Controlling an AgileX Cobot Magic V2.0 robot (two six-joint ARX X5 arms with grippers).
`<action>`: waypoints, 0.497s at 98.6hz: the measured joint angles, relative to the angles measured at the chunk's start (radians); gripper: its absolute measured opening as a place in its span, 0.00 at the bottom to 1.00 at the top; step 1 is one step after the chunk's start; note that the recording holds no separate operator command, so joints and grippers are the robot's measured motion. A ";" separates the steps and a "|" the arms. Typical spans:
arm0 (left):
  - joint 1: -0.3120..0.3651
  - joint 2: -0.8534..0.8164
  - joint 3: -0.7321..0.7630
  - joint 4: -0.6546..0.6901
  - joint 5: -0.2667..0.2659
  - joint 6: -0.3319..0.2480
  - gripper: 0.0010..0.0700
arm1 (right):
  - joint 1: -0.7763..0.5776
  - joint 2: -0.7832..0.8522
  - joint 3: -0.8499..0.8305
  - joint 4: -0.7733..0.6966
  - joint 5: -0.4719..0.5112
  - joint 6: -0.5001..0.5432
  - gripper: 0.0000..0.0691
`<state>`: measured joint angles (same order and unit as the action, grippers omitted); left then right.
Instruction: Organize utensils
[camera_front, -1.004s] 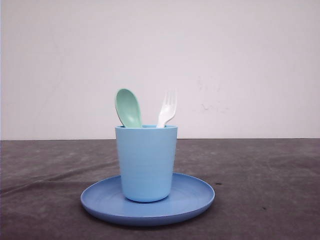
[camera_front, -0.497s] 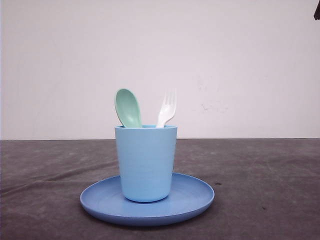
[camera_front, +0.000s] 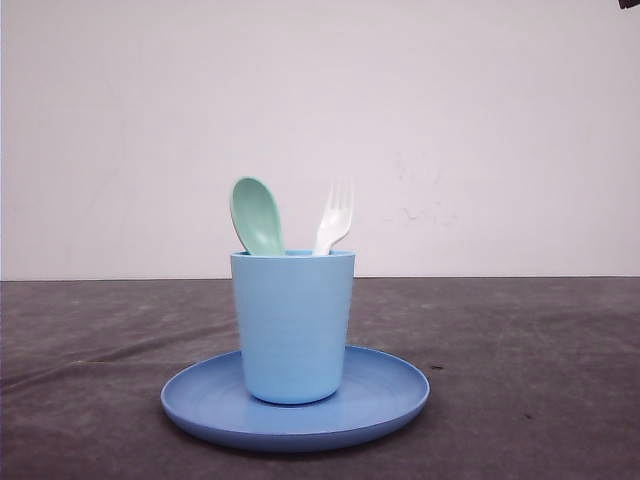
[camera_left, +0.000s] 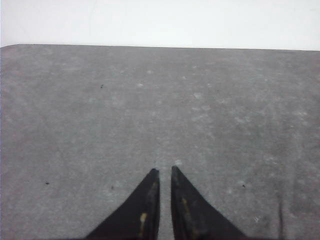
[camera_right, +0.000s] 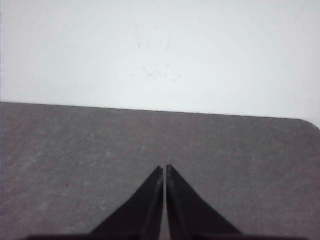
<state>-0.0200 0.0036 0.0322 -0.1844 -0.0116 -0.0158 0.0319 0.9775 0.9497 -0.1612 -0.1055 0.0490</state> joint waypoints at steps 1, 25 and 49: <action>0.000 0.000 0.000 0.000 0.000 0.000 0.01 | 0.000 0.000 0.000 0.001 0.000 0.000 0.01; 0.000 0.000 0.000 0.000 0.000 0.000 0.01 | 0.000 0.000 0.000 0.001 0.000 0.000 0.01; 0.000 0.000 0.000 0.000 0.000 0.000 0.01 | -0.001 -0.034 -0.020 -0.013 0.031 -0.002 0.01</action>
<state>-0.0200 0.0036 0.0322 -0.1844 -0.0116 -0.0158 0.0307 0.9432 0.9298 -0.1741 -0.0750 0.0467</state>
